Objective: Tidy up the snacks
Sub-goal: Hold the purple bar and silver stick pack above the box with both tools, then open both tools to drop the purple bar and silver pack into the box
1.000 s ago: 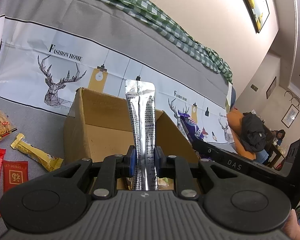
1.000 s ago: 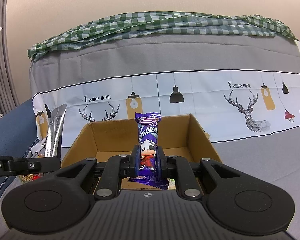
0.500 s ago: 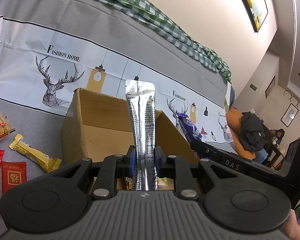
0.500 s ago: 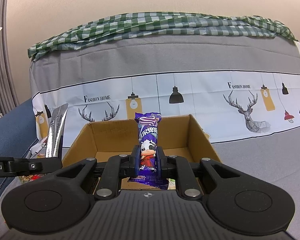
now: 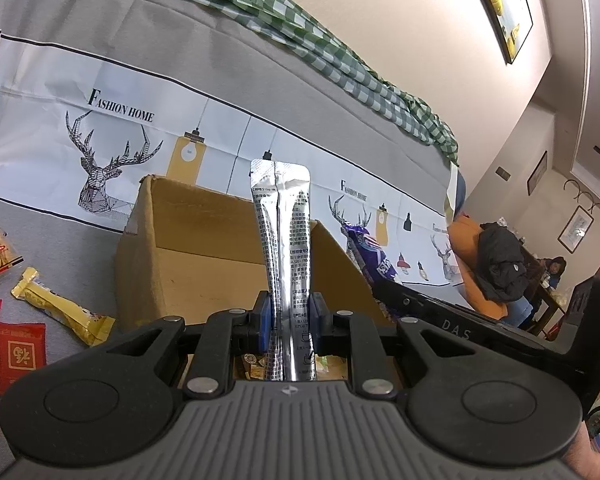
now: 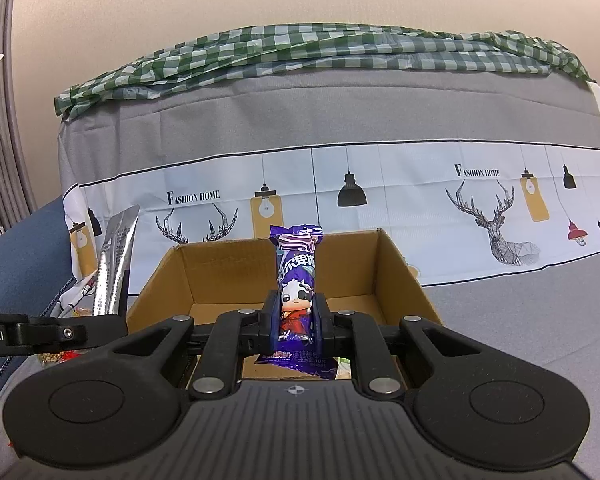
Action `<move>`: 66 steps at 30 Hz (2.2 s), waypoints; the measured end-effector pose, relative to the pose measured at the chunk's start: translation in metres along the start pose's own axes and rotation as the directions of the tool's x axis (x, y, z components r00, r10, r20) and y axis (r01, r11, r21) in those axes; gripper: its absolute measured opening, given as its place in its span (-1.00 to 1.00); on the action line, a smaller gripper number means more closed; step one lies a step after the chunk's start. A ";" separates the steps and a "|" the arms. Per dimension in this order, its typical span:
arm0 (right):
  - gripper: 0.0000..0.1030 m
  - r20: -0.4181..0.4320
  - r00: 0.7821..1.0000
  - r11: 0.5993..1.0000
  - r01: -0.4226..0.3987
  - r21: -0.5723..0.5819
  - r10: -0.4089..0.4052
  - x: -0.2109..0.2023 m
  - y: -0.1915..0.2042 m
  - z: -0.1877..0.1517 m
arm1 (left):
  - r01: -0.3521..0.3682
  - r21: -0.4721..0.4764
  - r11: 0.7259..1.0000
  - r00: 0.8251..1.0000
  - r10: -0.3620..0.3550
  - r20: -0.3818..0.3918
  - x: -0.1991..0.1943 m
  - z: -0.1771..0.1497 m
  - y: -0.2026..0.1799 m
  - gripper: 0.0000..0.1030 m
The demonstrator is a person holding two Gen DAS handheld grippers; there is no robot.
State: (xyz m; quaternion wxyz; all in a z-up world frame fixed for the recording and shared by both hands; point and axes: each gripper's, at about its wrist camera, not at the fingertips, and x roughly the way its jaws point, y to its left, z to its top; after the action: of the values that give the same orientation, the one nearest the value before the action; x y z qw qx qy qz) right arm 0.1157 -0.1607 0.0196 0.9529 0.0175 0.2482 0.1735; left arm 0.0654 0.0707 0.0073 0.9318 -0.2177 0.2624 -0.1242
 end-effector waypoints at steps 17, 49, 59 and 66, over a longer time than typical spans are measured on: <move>-0.68 0.001 1.000 1.000 0.004 0.002 -0.004 0.000 0.001 0.001 | 0.020 0.017 1.000 1.000 -0.020 -0.020 0.011 -0.002 -0.009 -0.60; -0.68 -0.005 1.000 1.000 0.007 0.006 -0.007 0.002 0.002 0.000 | 0.037 0.033 0.999 0.999 -0.035 -0.036 0.019 -0.007 -0.016 -0.60; -0.68 -0.009 1.000 1.000 0.003 0.007 -0.003 0.004 0.002 0.000 | 0.038 0.034 0.999 0.998 -0.036 -0.046 0.022 -0.008 -0.018 -0.60; -0.66 -0.017 1.000 1.000 0.008 0.008 -0.008 0.006 0.000 0.001 | 0.052 0.013 0.999 0.993 -0.050 -0.104 0.030 -0.009 -0.017 -0.07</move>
State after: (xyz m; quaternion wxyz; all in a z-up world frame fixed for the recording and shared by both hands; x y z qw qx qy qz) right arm 0.1213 -0.1580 0.0177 0.9514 0.0188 0.2569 0.1689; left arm 0.0837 0.0421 -0.0050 0.9152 -0.2104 0.3038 -0.1610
